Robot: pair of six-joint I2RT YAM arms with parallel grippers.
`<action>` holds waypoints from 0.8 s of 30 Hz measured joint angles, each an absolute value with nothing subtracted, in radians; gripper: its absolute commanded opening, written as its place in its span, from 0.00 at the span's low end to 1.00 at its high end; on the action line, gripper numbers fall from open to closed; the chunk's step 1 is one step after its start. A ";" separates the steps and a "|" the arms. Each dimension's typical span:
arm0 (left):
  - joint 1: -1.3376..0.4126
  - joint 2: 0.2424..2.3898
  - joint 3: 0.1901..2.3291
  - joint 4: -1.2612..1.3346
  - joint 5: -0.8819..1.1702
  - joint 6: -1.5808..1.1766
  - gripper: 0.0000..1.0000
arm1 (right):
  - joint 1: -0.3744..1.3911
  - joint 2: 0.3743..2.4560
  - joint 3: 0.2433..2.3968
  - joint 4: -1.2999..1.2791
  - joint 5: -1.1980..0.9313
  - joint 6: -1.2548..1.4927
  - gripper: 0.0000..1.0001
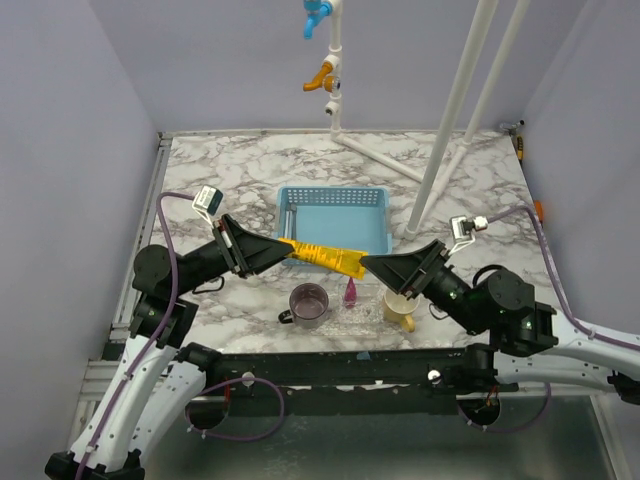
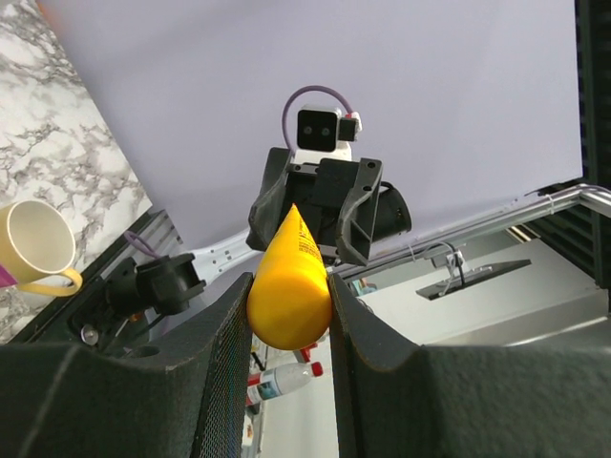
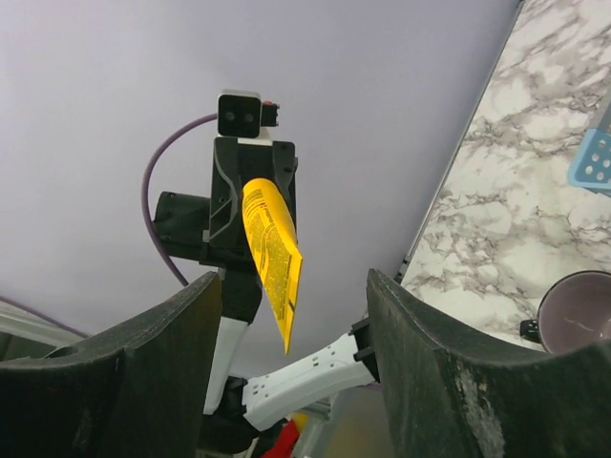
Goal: Prepare toiletry sets of a toothbrush and toothpaste on the tray
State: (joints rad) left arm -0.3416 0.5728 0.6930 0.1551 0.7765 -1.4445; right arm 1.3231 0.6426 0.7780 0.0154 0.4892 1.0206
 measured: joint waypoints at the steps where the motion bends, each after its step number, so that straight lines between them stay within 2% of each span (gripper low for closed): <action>1: -0.342 0.572 0.693 0.162 0.776 -1.451 0.00 | 1.323 0.653 0.778 0.029 0.483 1.020 0.65; 17: -0.342 0.561 0.680 0.223 0.778 -1.495 0.00 | 1.323 0.745 0.779 0.167 0.389 1.019 0.48; 24: -0.342 0.554 0.669 0.231 0.787 -1.504 0.00 | 1.323 0.753 0.787 0.193 0.371 1.016 0.35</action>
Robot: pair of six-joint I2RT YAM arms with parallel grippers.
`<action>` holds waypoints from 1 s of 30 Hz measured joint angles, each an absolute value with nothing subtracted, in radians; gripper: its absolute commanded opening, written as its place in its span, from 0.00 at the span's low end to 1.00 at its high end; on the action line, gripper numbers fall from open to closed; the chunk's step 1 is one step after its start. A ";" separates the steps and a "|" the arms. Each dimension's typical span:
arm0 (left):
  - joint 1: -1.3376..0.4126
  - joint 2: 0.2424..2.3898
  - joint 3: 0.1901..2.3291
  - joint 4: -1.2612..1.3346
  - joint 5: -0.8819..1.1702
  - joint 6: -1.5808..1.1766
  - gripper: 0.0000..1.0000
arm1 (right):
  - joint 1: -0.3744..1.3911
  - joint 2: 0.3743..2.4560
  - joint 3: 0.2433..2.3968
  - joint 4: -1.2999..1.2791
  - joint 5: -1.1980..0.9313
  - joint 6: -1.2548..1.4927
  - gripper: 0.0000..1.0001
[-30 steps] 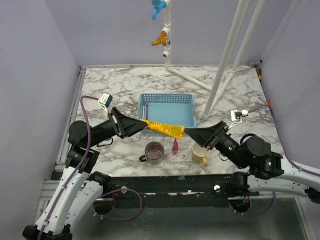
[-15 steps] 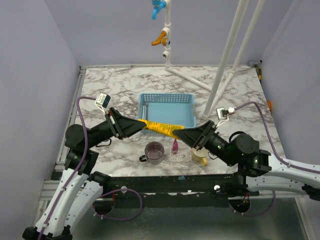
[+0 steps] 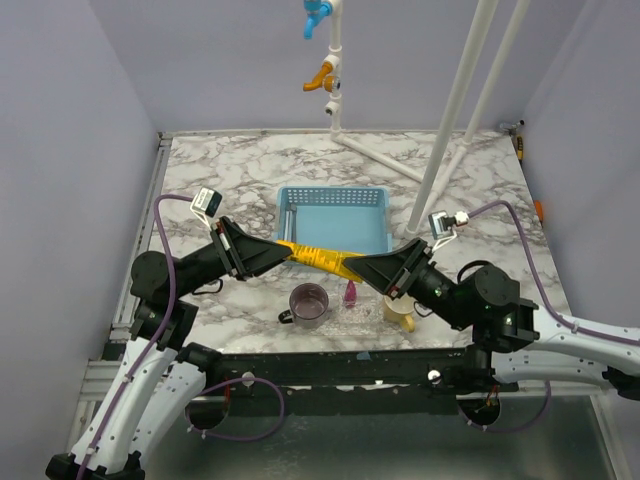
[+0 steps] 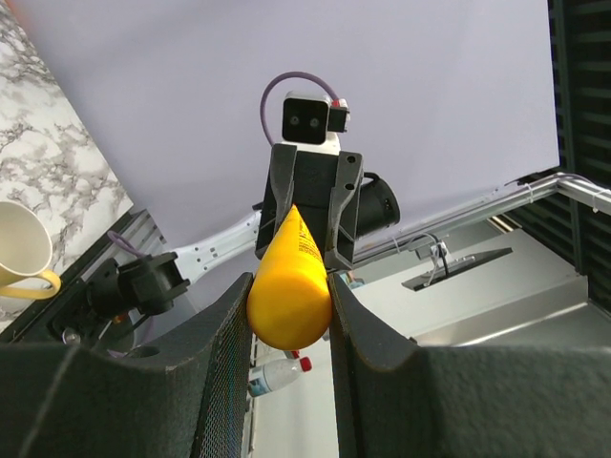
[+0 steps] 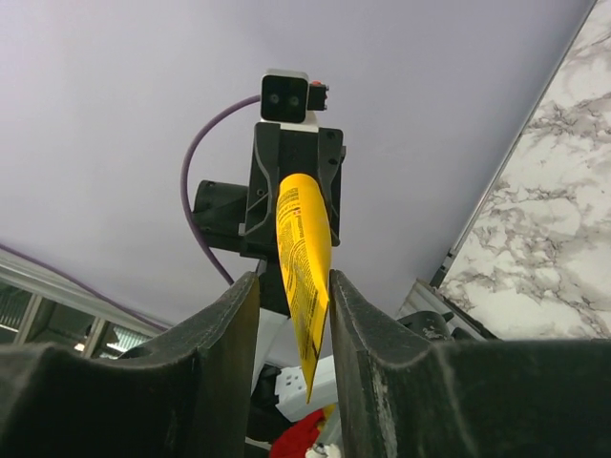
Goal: Prepare toiletry sets of a toothbrush and toothpaste on the tray
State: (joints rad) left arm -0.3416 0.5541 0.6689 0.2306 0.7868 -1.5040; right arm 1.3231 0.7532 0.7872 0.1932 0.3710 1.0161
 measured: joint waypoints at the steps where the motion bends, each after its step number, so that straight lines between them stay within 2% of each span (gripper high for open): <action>1: -0.342 0.553 0.669 0.231 0.789 -1.504 0.00 | 1.323 0.757 0.791 0.194 0.369 1.015 0.33; 9: -0.342 0.552 0.665 0.250 0.799 -1.511 0.00 | 1.323 0.781 0.797 0.193 0.364 1.012 0.11; 11: -0.340 0.552 0.665 0.254 0.799 -1.511 0.00 | 1.323 0.783 0.798 0.194 0.363 1.013 0.02; 16: -0.340 0.552 0.659 0.270 0.799 -1.510 0.00 | 1.323 0.783 0.799 0.194 0.360 1.016 0.01; 17: -0.340 0.553 0.658 0.269 0.799 -1.510 0.04 | 1.323 0.783 0.799 0.193 0.360 1.016 0.01; 19: -0.340 0.553 0.656 0.269 0.799 -1.508 0.20 | 1.323 0.783 0.799 0.193 0.360 1.015 0.01; 22: -0.340 0.553 0.654 0.267 0.800 -1.502 0.34 | 1.323 0.783 0.799 0.191 0.361 1.010 0.01; 24: -0.340 0.553 0.653 0.262 0.800 -1.495 0.48 | 1.323 0.783 0.799 0.187 0.361 1.003 0.01; 26: -0.340 0.553 0.653 0.247 0.800 -1.478 0.58 | 1.323 0.783 0.800 0.183 0.360 0.992 0.01; 30: -0.340 0.553 0.653 0.186 0.801 -1.438 0.72 | 1.323 0.784 0.828 0.146 0.361 0.966 0.01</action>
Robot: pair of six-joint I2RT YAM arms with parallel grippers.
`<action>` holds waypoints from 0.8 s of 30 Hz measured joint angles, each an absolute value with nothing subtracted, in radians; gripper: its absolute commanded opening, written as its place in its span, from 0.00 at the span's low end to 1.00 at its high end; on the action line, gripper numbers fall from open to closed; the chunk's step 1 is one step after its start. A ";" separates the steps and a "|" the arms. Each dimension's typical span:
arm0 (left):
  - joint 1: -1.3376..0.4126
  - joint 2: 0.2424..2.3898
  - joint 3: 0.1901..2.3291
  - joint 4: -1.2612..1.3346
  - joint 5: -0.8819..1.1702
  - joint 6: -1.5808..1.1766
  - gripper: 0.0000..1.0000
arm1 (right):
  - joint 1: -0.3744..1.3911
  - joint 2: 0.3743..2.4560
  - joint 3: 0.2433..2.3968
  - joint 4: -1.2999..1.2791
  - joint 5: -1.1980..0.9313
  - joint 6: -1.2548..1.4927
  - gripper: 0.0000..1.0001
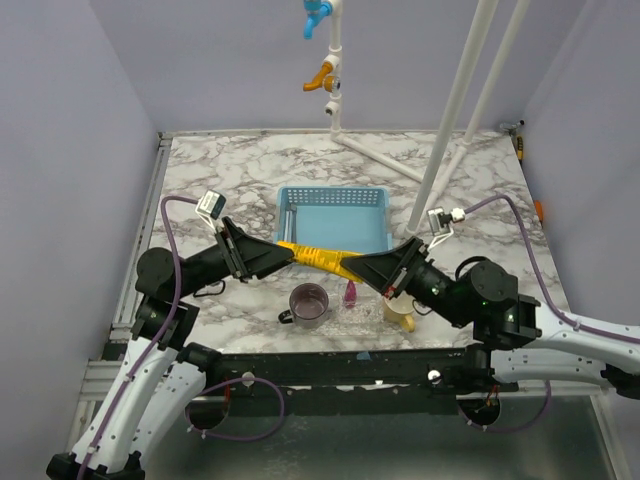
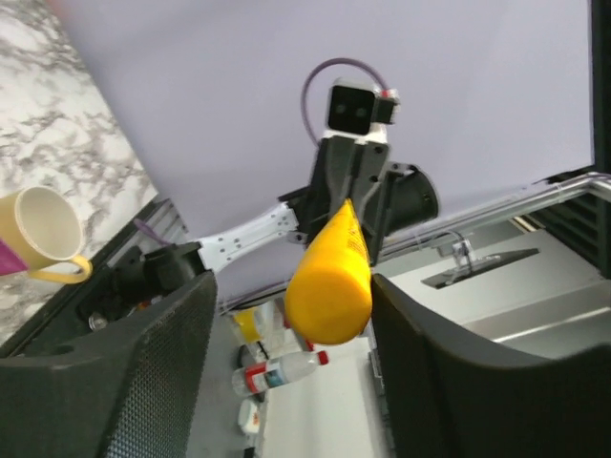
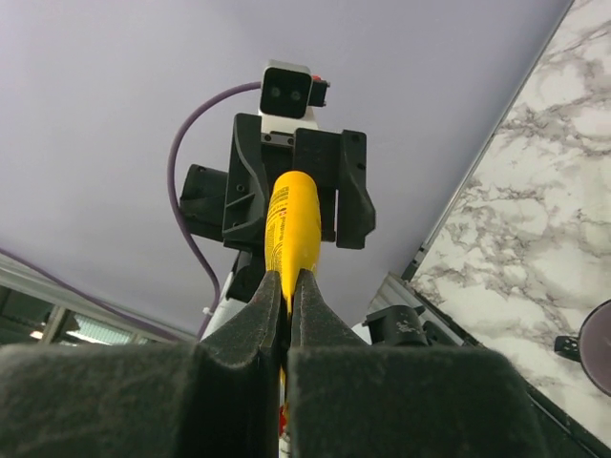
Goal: Prepare toiletry sets of a toothbrush and toothpaste on the tray
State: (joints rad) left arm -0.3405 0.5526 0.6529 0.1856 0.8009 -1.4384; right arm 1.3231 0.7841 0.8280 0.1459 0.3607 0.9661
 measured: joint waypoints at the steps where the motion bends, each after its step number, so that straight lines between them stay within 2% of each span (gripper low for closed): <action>1: -0.340 0.553 0.654 0.167 0.801 -1.423 0.74 | 1.323 0.785 0.842 0.128 0.361 0.959 0.01; 8: -0.340 0.553 0.727 -0.019 0.786 -1.290 0.84 | 1.323 0.815 0.974 -0.045 0.397 0.907 0.01; 24: -0.340 0.582 0.909 -0.350 0.698 -0.973 0.87 | 1.323 1.102 1.473 -0.710 0.579 0.783 0.01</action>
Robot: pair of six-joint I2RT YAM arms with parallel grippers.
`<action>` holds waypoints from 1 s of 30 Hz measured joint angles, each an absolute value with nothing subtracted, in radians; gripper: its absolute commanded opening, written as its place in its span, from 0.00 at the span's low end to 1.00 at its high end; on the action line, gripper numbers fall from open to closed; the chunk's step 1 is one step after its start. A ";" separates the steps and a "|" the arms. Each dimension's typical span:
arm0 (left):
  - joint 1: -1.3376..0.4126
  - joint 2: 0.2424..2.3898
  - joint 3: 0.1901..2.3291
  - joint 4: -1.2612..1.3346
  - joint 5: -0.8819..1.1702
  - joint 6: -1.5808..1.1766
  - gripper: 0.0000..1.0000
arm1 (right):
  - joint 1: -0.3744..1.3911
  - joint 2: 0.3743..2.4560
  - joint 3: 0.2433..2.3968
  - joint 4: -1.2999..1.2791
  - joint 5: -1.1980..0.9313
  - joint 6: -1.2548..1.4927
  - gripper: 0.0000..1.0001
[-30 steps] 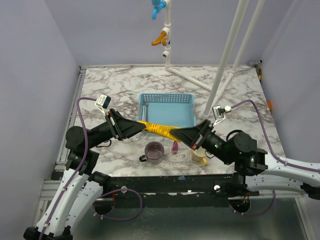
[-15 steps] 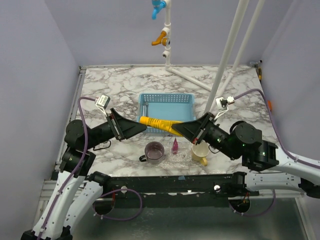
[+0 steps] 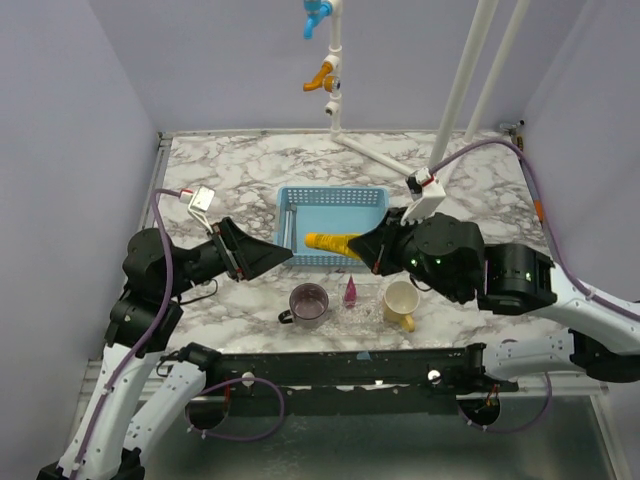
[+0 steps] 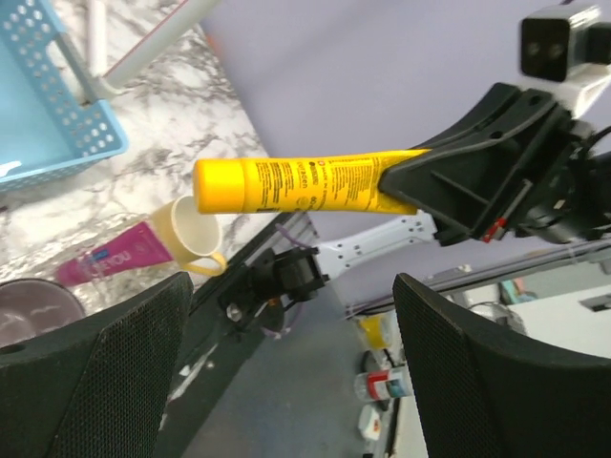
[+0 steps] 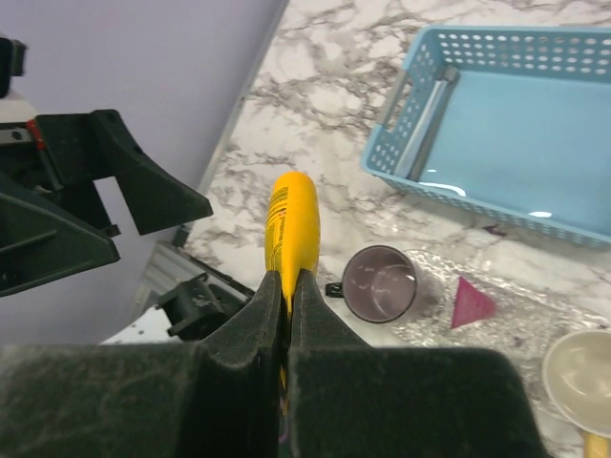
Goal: Prepare toiletry sets of a toothbrush and toothpaste on the tray
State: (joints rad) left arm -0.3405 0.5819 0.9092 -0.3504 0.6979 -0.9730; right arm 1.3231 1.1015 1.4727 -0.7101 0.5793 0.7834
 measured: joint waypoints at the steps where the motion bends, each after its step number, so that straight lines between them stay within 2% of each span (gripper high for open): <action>1: -0.340 0.587 0.919 -0.375 0.690 -0.941 0.89 | 1.323 1.122 1.509 -0.759 0.591 0.778 0.01; 6: -0.340 0.603 0.960 -0.479 0.651 -0.833 0.92 | 1.323 1.216 1.657 -0.973 0.643 0.762 0.01; 8: -0.340 0.607 0.970 -0.511 0.636 -0.799 0.99 | 1.323 1.248 1.704 -1.051 0.660 0.761 0.01; 16: -0.340 0.626 0.976 -0.620 0.561 -0.675 0.99 | 1.275 1.348 1.851 -1.301 0.685 0.761 0.01; 25: -0.340 0.636 0.976 -0.668 0.529 -0.585 0.99 | 1.059 1.420 1.864 -1.382 0.575 0.707 0.01; 30: -0.340 0.644 0.965 -0.683 0.529 -0.539 0.99 | 1.033 1.465 1.864 -1.388 0.485 0.672 0.01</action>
State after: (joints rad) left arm -0.3401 0.6437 0.9649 -0.6834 0.5289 -0.5388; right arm 1.0332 1.4647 1.8637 -1.3880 0.4847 0.6716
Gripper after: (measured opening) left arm 0.988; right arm 0.027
